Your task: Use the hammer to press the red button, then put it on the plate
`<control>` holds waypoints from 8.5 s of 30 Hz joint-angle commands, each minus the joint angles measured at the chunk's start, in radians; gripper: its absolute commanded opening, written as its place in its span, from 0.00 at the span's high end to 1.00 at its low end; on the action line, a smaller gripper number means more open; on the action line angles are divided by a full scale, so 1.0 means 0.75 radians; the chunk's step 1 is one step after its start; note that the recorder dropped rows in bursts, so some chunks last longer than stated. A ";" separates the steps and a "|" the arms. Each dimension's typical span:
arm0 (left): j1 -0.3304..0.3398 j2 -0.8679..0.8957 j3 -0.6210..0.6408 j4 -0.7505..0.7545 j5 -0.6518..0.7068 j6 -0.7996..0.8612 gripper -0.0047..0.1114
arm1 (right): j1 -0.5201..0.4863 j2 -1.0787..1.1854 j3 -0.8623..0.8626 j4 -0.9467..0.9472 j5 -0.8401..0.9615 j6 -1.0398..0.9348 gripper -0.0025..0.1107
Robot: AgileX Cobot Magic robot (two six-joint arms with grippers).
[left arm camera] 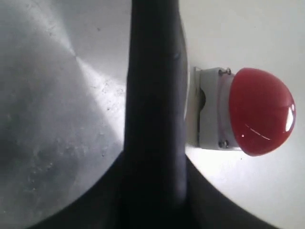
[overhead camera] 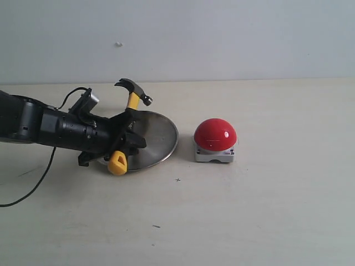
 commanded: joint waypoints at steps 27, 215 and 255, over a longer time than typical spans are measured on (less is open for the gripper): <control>0.003 0.071 -0.072 -0.004 0.078 -0.043 0.96 | -0.008 -0.008 0.007 0.005 -0.012 -0.002 0.98; 0.332 -2.551 1.220 -0.020 -0.575 0.538 0.96 | -0.008 0.040 0.201 0.437 -0.289 -0.641 0.98; 0.332 -2.558 1.375 2.281 -0.938 -1.590 0.96 | -0.008 0.040 0.201 0.437 -0.299 -0.641 0.98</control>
